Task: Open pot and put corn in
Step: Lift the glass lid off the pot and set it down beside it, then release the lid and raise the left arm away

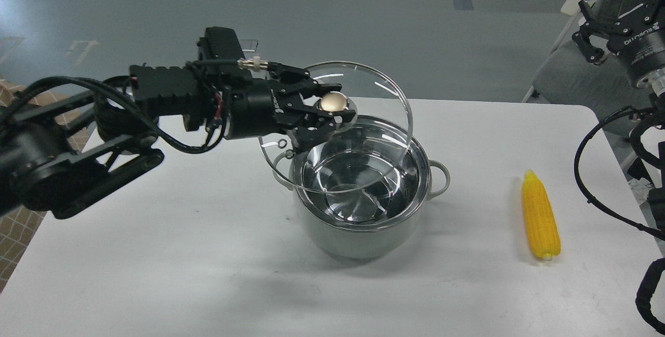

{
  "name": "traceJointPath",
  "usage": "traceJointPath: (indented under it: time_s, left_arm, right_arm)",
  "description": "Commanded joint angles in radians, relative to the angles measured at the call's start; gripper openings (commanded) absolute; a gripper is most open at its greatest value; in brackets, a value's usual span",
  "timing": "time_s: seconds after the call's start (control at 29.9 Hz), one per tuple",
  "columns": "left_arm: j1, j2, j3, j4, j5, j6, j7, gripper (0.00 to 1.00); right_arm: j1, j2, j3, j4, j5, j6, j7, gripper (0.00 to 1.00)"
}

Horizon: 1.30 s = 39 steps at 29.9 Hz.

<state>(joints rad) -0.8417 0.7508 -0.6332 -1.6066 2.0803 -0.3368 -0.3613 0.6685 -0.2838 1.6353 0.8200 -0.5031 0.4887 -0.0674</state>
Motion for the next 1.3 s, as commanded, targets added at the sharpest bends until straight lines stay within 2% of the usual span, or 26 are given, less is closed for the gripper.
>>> traceJointPath:
  time_s: [0.0,0.1,0.17,0.3,0.43,0.7,0.84,0.87,0.94,0.97,1.0,1.17,1.27]
  left_arm:
    - [0.019,0.163,-0.011,0.016,-0.106,0.021,-0.018,0.31]
    - [0.139,0.251,-0.003,0.152,-0.236,0.128,-0.028,0.31]
    - [0.193,0.265,0.0,0.212,-0.266,0.168,-0.039,0.31]
    - [0.346,0.283,0.0,0.35,-0.27,0.261,-0.097,0.31]
    - [0.432,0.271,0.001,0.45,-0.273,0.343,-0.114,0.32]
    - [0.52,0.176,0.009,0.62,-0.27,0.409,-0.116,0.32]
    - [0.533,0.143,0.035,0.652,-0.275,0.417,-0.123,0.36]
    - [0.533,0.142,0.049,0.652,-0.278,0.429,-0.125,0.39]
    - [0.533,0.142,0.063,0.652,-0.281,0.45,-0.123,0.53]
    - [0.532,0.14,0.063,0.652,-0.283,0.456,-0.123,0.66]
    - [0.53,0.139,0.063,0.651,-0.283,0.458,-0.125,0.71]
    - [0.512,0.148,0.049,0.64,-0.322,0.458,-0.127,0.86]
    - [0.483,0.162,0.046,0.64,-0.4,0.456,-0.127,0.91]
  right_arm:
    - [-0.001,-0.003,0.0,-0.001,0.0,0.0,0.0,1.0]
    - [-0.004,-0.003,0.0,-0.001,0.0,0.0,0.0,1.0]
    - [-0.006,-0.003,0.0,-0.001,0.0,0.0,0.0,1.0]
    - [-0.01,-0.003,0.0,0.001,0.0,0.0,0.0,1.0]
    - [-0.009,-0.005,0.0,0.001,0.0,0.0,0.0,1.0]
    - [-0.013,-0.005,-0.002,0.001,0.0,0.0,0.0,1.0]
    - [-0.017,-0.006,-0.002,0.001,-0.002,0.0,0.0,1.0]
    - [-0.02,-0.006,-0.002,0.001,-0.002,0.0,0.0,1.0]
    - [-0.02,-0.006,-0.002,0.001,-0.002,0.0,0.0,1.0]
    - [-0.02,-0.006,-0.003,0.001,-0.002,0.0,0.0,1.0]
    - [-0.02,-0.006,-0.003,0.002,-0.002,0.0,0.0,1.0]
    - [-0.021,-0.037,-0.018,0.004,-0.017,0.0,0.0,1.0]
    - [-0.026,-0.086,-0.058,0.019,-0.041,0.0,0.0,1.0]
